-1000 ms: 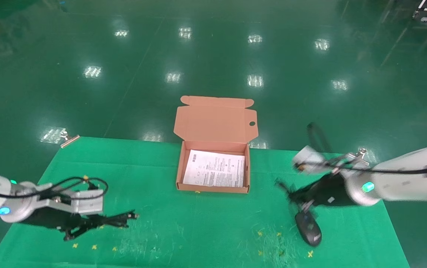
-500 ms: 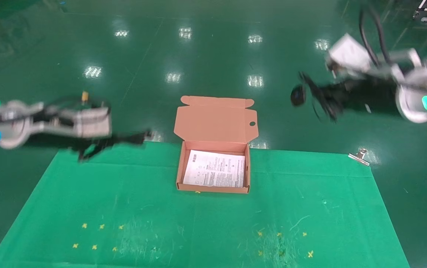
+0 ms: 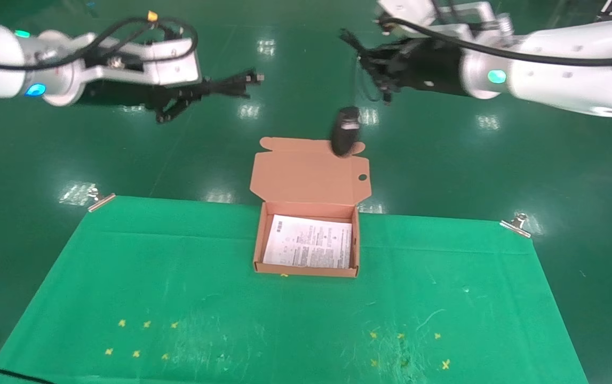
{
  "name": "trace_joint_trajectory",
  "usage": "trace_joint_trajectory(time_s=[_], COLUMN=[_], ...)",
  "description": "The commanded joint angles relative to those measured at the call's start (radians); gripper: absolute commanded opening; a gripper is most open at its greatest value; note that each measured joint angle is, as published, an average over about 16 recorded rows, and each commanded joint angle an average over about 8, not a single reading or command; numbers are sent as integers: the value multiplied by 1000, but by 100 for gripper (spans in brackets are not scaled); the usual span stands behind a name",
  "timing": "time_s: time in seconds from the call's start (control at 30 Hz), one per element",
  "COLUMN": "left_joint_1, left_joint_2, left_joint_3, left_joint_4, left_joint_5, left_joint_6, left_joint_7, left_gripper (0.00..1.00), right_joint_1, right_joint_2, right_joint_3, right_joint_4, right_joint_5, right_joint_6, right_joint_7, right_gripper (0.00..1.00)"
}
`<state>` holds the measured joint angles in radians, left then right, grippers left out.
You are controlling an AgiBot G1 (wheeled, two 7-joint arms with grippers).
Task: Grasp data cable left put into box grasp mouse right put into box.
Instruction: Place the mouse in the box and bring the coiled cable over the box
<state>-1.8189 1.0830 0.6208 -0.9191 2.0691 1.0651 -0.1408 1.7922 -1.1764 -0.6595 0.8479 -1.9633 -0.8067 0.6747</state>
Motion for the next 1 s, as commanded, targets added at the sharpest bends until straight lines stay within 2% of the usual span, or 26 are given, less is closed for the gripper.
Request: trace_joint_trajectory(time_s=[0.03,0.23,0.43,0.67,1.0], left_joint_1=[-15,-44,-63,-61,-1], left_joint_2=[19,73,108,113,64], left_joint_3=[3,17,25,29,47], left_joint_4=[15,82,136,154,116], left_joint_5=[22,91,130,143,179], left_joint_6=[-30,-104,-146,-155,-109], left_joint_7=[-1,-15,-26,-29,-75], left_gripper=[0,0,0,0,0], right_joint_1=[13,62,91,82,10], right_joint_2=[-50,-159,-190,-178,-173], right_joint_3=[2,19,19,-1,-67], right_joint_4=[-67,-262,-350,-337,-301], right_joint_5=[39,139,214,255,264], right_joint_6=[28,83,121,128,124], right_joint_7=[-60,-243,-351,-364,-301], right_gripper=[0,0,0,0,0])
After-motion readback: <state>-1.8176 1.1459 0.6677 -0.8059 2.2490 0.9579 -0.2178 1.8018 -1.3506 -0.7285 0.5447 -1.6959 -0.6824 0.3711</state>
